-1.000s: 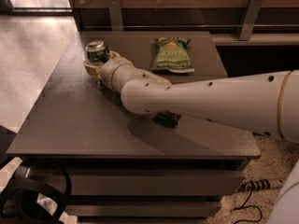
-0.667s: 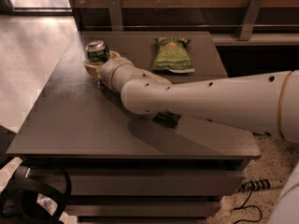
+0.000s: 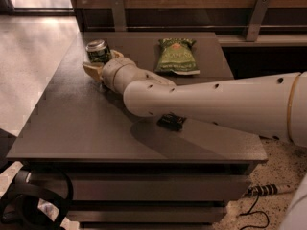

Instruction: Place green can upright

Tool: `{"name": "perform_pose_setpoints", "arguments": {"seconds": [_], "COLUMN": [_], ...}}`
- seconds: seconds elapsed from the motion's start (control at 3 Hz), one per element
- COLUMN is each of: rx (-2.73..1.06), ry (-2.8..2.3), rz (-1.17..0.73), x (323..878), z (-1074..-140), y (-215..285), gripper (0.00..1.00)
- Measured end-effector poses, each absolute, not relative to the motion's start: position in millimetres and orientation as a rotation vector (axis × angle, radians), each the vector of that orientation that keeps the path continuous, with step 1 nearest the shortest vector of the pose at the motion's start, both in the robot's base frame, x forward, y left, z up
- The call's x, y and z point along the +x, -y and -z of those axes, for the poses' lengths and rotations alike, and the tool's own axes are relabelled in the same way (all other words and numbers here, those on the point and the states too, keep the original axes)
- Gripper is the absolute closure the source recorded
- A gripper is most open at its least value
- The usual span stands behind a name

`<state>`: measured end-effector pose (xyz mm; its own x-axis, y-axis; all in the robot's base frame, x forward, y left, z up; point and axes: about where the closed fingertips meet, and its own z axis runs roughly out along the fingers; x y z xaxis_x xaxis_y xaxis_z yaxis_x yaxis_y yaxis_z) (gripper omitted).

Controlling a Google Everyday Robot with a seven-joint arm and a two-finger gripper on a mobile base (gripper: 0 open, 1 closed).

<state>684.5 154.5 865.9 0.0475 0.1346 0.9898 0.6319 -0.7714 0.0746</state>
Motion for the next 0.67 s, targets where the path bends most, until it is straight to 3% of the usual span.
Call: {"name": "perform_pose_setpoints", "arguments": {"seconds": [0.33,0.67], "rx": [-1.946,-1.946], "ry": [0.771,0.771], "rz": [1.776,1.776], "x": [683.8,683.8], "z": [-868.6,-868.7], "y": [-155.4,-155.5], "gripper": [0.0,0.0]}}
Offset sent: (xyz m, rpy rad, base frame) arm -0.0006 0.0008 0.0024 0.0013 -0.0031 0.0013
